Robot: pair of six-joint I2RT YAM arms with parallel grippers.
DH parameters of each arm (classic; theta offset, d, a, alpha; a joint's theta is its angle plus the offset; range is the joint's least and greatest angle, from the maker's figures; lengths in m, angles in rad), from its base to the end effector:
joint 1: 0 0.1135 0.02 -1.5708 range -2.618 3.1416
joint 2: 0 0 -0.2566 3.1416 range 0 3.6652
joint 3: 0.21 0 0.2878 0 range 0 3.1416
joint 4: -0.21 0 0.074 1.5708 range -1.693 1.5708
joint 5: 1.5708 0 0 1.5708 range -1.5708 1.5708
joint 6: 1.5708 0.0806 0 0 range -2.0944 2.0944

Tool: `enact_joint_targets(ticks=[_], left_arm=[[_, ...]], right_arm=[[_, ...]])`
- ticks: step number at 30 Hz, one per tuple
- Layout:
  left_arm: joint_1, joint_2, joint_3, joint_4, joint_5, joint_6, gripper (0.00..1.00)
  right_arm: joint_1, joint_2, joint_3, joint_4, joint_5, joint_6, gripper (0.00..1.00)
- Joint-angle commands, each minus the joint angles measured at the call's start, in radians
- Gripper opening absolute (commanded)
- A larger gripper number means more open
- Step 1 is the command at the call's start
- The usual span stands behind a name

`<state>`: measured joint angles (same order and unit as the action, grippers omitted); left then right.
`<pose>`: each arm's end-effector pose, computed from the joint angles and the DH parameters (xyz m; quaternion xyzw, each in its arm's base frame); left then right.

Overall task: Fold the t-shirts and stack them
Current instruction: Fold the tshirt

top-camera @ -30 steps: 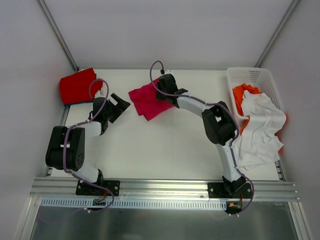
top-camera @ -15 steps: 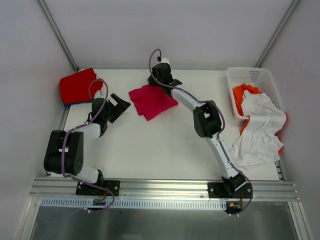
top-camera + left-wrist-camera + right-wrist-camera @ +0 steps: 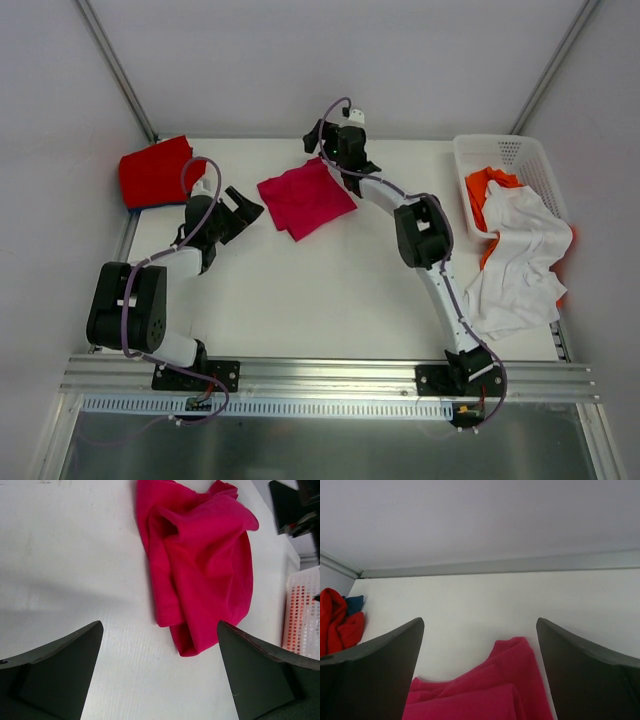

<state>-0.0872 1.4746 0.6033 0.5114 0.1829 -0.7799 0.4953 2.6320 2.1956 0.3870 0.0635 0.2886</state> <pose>0.3633 -0.0465 0.1382 -0.2291 0.7878 -0.3062 0.4828 0.5996 0.3181 0.1664 -0.0529 0.7224 0.2420 0.6456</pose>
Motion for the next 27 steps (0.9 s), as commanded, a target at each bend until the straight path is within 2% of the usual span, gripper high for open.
enact_joint_targets(ticks=[1, 3, 4, 6, 7, 8, 9, 10, 11, 12, 13, 15, 16, 18, 21, 25, 27], left_arm=[[-0.029, -0.040, 0.050, 0.032, 0.029, 0.120, 0.99], [-0.039, -0.046, 0.070, 0.036, 0.050, 0.145, 0.99], [-0.042, -0.040, 0.093, 0.044, 0.091, 0.159, 0.99], [-0.046, -0.010, 0.131, 0.073, 0.160, 0.163, 0.99], [-0.048, 0.018, 0.209, 0.087, 0.212, 0.165, 0.99], [-0.051, 0.092, 0.258, 0.084, 0.316, 0.168, 0.99], [-0.057, 0.134, 0.315, 0.076, 0.366, 0.168, 0.99], [-0.071, 0.182, 0.440, 0.043, 0.415, 0.168, 0.99], [-0.078, 0.278, 0.501, 0.026, 0.462, 0.163, 0.99], [-0.088, 0.323, 0.563, 0.010, 0.528, 0.162, 0.99], [-0.095, 0.373, 0.676, -0.028, 0.555, 0.174, 0.99], [-0.111, 0.508, 0.795, -0.114, 0.592, 0.186, 0.99], [-0.112, 0.556, 0.904, -0.151, 0.611, 0.195, 0.99], [-0.111, 0.676, 1.013, -0.186, 0.670, 0.174, 0.99], [-0.117, 0.803, 1.111, -0.159, 0.754, 0.107, 0.99], [-0.134, 0.833, 1.067, 0.007, 0.843, -0.022, 0.99], [-0.147, 0.813, 1.032, 0.067, 0.862, -0.030, 0.99]], right_arm=[[-0.006, -0.334, -0.193, 0.199, 0.012, -0.155, 0.99], [-0.011, -0.450, -0.330, 0.245, 0.051, -0.204, 1.00], [-0.012, -0.569, -0.473, 0.254, 0.064, -0.215, 0.99], [-0.011, -0.689, -0.627, 0.288, 0.091, -0.223, 1.00], [-0.011, -0.748, -0.705, 0.292, 0.101, -0.210, 0.99], [-0.011, -0.862, -0.853, 0.303, 0.113, -0.198, 0.99], [-0.009, -0.916, -0.926, 0.308, 0.119, -0.184, 0.99], [-0.008, -0.967, -0.995, 0.309, 0.124, -0.158, 0.99], [-0.006, -1.018, -1.061, 0.308, 0.133, -0.143, 0.99], [-0.004, -1.111, -1.183, 0.308, 0.143, -0.126, 0.99], [-0.003, -1.154, -1.241, 0.308, 0.148, -0.106, 0.99], [-0.001, -1.275, -1.394, 0.297, 0.169, -0.082, 1.00], [0.000, -1.311, -1.437, 0.293, 0.170, -0.075, 0.99], [0.000, -1.409, -1.537, 0.256, 0.182, -0.060, 0.99], [0.002, -1.496, -1.590, 0.176, 0.212, -0.069, 0.99], [0.002, -1.534, -1.614, 0.110, 0.266, -0.080, 1.00], [0.002, -1.531, -1.613, 0.107, 0.266, -0.082, 0.99]])
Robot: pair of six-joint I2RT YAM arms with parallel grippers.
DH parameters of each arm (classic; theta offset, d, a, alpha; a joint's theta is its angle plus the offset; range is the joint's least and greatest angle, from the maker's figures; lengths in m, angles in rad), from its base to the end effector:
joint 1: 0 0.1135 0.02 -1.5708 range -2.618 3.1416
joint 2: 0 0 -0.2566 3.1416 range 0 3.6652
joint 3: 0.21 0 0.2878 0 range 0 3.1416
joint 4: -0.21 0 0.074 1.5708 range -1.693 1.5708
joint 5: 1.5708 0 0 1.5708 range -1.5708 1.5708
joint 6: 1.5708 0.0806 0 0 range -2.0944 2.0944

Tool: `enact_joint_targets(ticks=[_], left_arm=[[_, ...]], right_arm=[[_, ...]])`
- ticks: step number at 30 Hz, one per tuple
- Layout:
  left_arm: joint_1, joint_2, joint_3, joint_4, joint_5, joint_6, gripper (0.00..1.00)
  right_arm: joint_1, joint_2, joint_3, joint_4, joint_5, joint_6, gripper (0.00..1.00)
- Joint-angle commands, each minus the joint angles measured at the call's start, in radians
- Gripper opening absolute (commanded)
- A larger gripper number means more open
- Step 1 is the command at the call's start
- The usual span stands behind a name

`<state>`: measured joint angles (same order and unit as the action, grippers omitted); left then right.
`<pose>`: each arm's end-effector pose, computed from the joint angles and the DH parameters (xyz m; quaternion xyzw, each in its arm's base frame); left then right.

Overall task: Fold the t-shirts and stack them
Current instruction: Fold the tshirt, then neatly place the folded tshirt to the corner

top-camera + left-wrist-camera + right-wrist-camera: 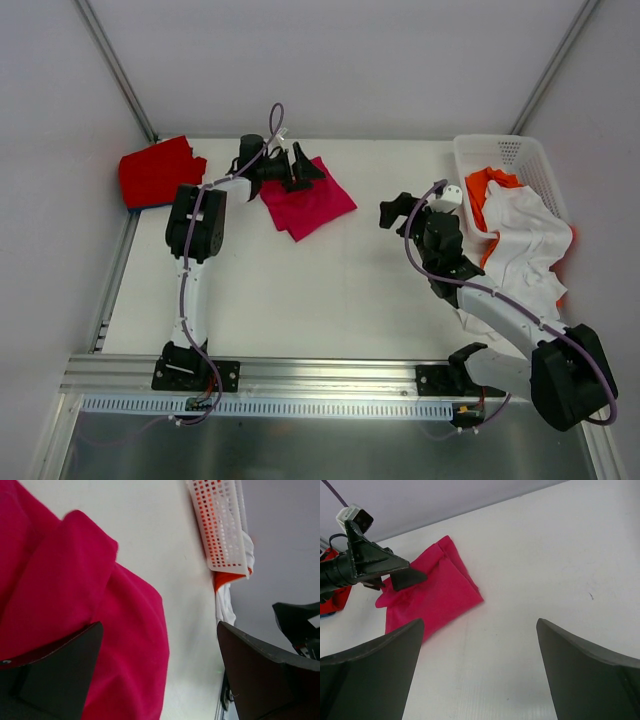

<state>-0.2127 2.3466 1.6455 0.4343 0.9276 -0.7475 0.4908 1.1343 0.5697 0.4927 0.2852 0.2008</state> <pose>0.5450 -0.1837 0.1287 0.0740 0.7574 -0.5660 0.3171 0.3038 0.1367 0.2352 -0.0089 0.7310 0.1307 0.6697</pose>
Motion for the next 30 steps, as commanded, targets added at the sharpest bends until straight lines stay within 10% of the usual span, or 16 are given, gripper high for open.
enact_joint_targets(ticks=[1, 18, 30], left_arm=[[-0.025, -0.069, -0.019, 0.158, 0.131, -0.064, 0.99], [-0.071, -0.199, -0.090, 0.144, 0.149, 0.000, 0.99], [-0.111, -0.024, -0.099, 0.319, 0.207, -0.133, 0.99]], right_arm=[[0.006, -0.024, 0.019, 0.000, 0.042, 0.006, 0.99], [0.006, 0.019, 0.027, -0.020, 0.017, 0.038, 0.99], [0.005, 0.053, 0.025, -0.025, 0.043, 0.037, 0.99]])
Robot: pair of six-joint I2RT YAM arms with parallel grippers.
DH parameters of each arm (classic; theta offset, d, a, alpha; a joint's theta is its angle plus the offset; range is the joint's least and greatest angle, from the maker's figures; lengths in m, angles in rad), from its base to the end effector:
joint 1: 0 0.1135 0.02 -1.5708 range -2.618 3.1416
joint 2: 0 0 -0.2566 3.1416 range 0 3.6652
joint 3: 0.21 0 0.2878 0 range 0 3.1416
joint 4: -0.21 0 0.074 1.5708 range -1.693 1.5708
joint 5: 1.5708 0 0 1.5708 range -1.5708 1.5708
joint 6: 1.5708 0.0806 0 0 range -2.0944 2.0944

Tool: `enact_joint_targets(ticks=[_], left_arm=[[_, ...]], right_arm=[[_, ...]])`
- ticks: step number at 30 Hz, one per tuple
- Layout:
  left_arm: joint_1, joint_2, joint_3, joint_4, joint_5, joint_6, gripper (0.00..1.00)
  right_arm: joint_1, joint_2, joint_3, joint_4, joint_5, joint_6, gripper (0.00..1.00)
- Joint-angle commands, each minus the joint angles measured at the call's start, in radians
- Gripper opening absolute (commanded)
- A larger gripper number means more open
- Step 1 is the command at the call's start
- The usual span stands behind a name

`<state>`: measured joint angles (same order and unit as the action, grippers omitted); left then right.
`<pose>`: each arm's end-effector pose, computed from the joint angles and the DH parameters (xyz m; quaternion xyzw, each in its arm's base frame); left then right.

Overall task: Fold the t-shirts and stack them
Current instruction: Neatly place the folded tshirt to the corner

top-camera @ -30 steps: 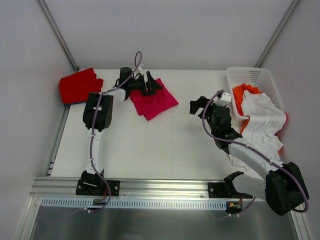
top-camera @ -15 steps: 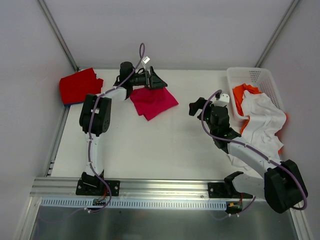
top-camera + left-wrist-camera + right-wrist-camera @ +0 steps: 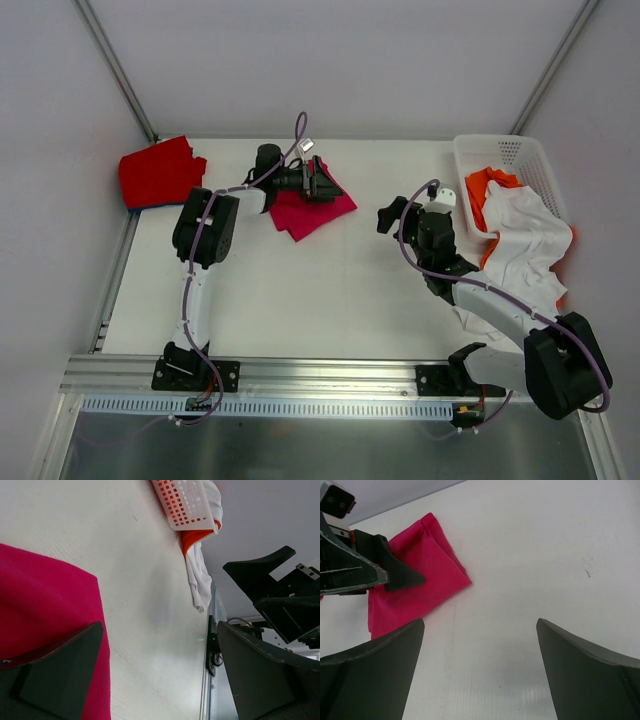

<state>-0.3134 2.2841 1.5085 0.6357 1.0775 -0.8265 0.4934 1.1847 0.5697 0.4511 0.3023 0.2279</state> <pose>0.4937 -0.2346 0.1377 0.1611 0.7121 -0.6299 0.2651 0.3080 0.1384 0.2132 -0.0032 0.7602 0.1182 0.6389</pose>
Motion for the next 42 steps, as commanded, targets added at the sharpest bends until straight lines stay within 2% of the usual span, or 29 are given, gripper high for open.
enact_joint_targets(ticks=[1, 6, 11, 15, 19, 22, 28, 36, 42], left_arm=[[-0.010, 0.051, 0.050, 0.136, 0.071, -0.077, 0.99], [-0.004, 0.097, 0.088, 0.087, 0.052, -0.048, 0.99], [0.013, 0.129, 0.110, 0.105, 0.019, -0.060, 0.99], [0.034, 0.114, 0.127, 0.004, -0.033, 0.024, 0.99], [0.063, 0.084, 0.163, -0.257, -0.128, 0.215, 0.99], [0.080, 0.061, 0.165, -0.338, -0.221, 0.286, 0.99], [0.125, 0.052, 0.160, -0.366, -0.301, 0.319, 0.99], [0.220, 0.029, 0.162, -0.254, -0.231, 0.233, 0.99], [0.276, 0.023, 0.210, -0.367, -0.306, 0.340, 0.99]], right_arm=[[0.004, 0.004, 0.025, 0.017, 0.026, 0.010, 1.00], [0.004, 0.003, 0.024, 0.017, 0.040, -0.002, 0.99], [0.005, 0.003, 0.022, 0.015, 0.057, -0.012, 0.99], [0.002, 0.012, 0.024, 0.014, 0.061, -0.018, 1.00], [0.002, 0.018, 0.027, 0.014, 0.072, -0.028, 0.99], [-0.004, 0.026, 0.032, 0.014, 0.075, -0.029, 0.99], [-0.012, 0.061, 0.050, 0.014, 0.069, -0.029, 1.00], [-0.016, 0.102, 0.070, 0.014, 0.063, -0.032, 0.99], [-0.021, 0.142, 0.093, 0.015, 0.051, -0.032, 1.00]])
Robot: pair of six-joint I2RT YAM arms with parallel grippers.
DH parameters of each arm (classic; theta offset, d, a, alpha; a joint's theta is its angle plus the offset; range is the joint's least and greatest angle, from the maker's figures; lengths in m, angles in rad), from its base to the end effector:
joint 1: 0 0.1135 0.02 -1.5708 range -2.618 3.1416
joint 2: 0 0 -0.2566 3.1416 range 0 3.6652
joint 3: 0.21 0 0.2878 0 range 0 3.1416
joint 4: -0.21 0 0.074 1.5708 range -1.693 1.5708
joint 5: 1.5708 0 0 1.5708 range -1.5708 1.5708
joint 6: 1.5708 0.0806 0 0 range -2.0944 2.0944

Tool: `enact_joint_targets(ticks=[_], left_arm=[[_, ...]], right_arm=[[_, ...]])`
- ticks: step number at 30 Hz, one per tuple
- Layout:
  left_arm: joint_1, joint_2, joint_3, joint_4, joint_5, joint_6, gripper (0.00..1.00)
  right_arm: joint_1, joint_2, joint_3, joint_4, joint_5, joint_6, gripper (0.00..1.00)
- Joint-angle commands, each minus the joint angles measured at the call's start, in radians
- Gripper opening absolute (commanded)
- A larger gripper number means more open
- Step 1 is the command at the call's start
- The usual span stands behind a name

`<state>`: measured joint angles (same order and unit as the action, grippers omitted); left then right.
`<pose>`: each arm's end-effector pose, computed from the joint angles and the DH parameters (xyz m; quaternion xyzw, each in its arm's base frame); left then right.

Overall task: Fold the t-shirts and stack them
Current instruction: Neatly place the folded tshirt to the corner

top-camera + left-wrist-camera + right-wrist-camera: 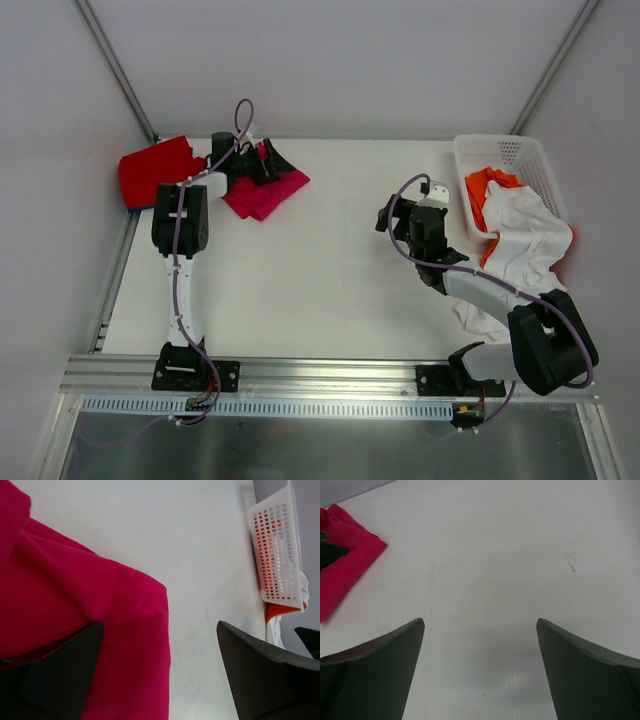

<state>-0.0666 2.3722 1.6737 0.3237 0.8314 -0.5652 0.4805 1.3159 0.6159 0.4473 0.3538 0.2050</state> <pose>0.5726 -0.0979 0.1100 0.0338 0.7888 -0.4773 0.3859 0.3269 0.1389 0.1890 -0.0001 0.7857 0.0716 0.6145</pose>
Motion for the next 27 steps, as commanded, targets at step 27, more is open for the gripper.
enact_joint_targets(ticks=[27], left_arm=[[0.105, -0.206, -0.104, -0.095, -0.658, 0.246, 0.99]], right_arm=[[-0.011, 0.088, 0.068, 0.011, -0.068, 0.019, 0.99]])
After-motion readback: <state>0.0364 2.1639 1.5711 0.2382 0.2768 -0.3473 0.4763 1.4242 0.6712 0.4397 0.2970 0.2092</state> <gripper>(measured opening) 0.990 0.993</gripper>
